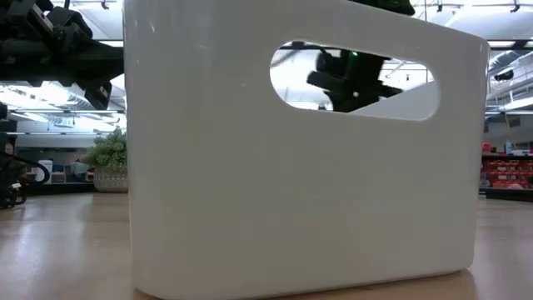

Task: Pick and place USB-C Cables
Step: Put the white charger cable into the white bin

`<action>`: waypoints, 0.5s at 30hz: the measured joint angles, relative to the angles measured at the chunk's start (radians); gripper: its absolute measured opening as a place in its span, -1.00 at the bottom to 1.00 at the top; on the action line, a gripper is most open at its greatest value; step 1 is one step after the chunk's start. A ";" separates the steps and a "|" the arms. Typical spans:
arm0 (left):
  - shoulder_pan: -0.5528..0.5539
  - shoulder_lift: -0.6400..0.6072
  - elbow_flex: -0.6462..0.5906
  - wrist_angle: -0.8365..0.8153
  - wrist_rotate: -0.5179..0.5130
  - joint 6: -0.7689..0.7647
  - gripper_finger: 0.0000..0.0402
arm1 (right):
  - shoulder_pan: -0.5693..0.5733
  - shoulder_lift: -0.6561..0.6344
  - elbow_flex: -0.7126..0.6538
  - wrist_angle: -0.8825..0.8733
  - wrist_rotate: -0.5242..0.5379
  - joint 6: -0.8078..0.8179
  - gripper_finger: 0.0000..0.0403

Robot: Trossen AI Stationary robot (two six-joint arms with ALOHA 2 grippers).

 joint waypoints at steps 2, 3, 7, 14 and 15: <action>0.000 0.000 0.000 0.002 0.000 0.000 -0.67 | -0.029 -0.001 0.000 -0.056 -0.034 0.028 -0.15; 0.000 0.000 0.000 0.005 0.000 0.000 -0.67 | -0.044 -0.001 0.000 -0.085 -0.054 0.033 -0.09; 0.000 0.000 0.000 0.008 0.000 0.000 -0.67 | -0.097 0.003 0.000 -0.117 -0.126 0.030 0.10; 0.000 0.000 0.000 0.007 0.000 0.000 -0.67 | -0.157 0.003 0.000 -0.119 -0.146 0.029 0.19; 0.000 0.000 0.000 0.007 0.000 0.000 -0.67 | -0.161 0.003 0.000 -0.119 -0.156 0.032 0.18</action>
